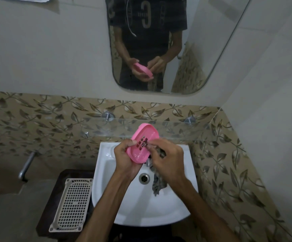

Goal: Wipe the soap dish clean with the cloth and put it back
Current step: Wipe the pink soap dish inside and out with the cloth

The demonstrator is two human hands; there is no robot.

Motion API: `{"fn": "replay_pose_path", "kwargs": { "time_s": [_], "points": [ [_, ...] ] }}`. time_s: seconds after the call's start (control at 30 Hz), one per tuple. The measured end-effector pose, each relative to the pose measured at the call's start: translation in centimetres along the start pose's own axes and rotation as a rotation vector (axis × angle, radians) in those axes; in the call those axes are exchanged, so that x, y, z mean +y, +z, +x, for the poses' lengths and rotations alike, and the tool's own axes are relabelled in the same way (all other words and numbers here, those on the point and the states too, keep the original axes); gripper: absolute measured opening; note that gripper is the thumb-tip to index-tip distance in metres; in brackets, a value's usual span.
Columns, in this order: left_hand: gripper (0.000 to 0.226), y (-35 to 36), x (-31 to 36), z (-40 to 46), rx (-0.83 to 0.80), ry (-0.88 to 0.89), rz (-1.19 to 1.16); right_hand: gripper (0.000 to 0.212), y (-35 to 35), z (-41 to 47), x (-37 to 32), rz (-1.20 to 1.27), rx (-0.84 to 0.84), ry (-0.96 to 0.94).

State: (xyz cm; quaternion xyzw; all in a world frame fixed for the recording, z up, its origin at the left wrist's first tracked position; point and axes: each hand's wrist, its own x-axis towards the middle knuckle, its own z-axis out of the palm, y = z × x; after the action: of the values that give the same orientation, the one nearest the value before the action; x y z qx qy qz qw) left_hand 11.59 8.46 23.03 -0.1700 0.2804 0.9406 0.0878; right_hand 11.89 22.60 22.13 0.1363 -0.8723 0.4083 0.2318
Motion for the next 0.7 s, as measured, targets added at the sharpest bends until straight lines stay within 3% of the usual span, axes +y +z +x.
{"fn": "replay_pose_path", "kwargs": {
  "time_s": [0.07,0.2,0.33,0.47,0.63,0.7],
  "points": [
    [0.035,0.2,-0.1,0.1,-0.014,0.005,0.004,0.019,0.0,0.5,0.0,-0.004,0.052,0.059],
    [0.057,-0.4,0.1,0.3,0.018,-0.023,0.03,0.02,0.4,-1.8,-1.1,0.083,-0.146,0.023],
    [0.035,0.0,-0.4,0.5,0.025,0.013,-0.014,0.018,0.6,0.1,0.6,0.03,0.049,0.094],
    [0.045,-0.8,-0.2,0.4,0.022,-0.011,0.027,0.02,1.2,-1.9,-0.6,0.076,-0.15,0.055],
    [0.038,-0.1,-0.5,0.7,0.045,0.013,0.012,0.015,0.8,0.5,1.2,0.027,0.058,0.105],
    [0.045,-0.6,-0.4,0.6,0.048,0.002,0.04,0.016,1.3,-0.9,0.4,0.053,-0.052,0.083]
  ]
}}
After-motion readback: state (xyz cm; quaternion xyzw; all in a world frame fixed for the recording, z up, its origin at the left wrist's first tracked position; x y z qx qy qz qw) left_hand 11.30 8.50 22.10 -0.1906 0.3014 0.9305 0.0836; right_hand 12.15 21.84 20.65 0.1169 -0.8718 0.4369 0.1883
